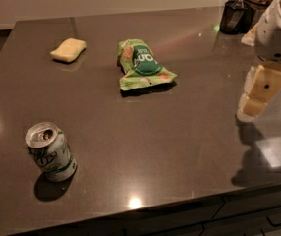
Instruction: Move green rice chip bag near 7up can
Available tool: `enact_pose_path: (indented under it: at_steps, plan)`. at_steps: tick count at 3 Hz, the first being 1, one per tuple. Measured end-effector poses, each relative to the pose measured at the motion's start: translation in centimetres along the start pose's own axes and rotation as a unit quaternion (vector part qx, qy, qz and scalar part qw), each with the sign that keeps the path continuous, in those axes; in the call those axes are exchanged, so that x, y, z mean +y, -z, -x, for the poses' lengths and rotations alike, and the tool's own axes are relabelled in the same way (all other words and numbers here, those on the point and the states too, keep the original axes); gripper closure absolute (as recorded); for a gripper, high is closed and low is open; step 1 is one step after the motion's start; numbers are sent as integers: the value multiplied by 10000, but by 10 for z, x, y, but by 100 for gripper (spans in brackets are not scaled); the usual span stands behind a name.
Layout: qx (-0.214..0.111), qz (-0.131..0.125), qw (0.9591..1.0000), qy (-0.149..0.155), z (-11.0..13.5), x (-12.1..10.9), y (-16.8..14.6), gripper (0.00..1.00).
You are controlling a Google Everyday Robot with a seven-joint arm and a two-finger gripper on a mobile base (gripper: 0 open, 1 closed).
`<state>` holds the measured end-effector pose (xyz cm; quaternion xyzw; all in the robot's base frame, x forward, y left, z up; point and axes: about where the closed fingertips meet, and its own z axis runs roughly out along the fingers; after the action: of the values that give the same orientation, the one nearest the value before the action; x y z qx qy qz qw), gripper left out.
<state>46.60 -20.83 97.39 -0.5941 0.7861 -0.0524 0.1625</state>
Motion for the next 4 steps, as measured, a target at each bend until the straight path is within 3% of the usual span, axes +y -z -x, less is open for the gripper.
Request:
enact_pose_path:
  at_steps: [2, 4]
  plan:
    - [-173, -44, 9978, -637, 49, -56, -53, 0]
    - [-523, 182, 9910, -1216, 111, -87, -111, 0]
